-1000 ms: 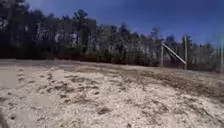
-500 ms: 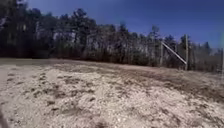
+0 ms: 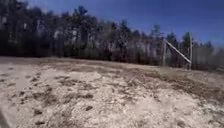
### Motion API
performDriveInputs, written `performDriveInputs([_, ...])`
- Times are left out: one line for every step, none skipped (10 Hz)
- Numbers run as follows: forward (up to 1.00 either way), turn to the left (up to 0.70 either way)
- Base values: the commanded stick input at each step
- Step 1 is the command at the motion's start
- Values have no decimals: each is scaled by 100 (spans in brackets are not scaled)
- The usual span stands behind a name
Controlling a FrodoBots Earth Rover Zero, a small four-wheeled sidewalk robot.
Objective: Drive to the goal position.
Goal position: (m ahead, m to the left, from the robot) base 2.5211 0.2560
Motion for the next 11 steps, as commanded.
performDriveInputs([70,0])
performDriveInputs([70,0])
performDriveInputs([70,0])
performDriveInputs([70,0])
performDriveInputs([70,0])
performDriveInputs([70,0])
performDriveInputs([70,0])
performDriveInputs([70,0])
performDriveInputs([70,0])
performDriveInputs([70,0])
performDriveInputs([70,0])
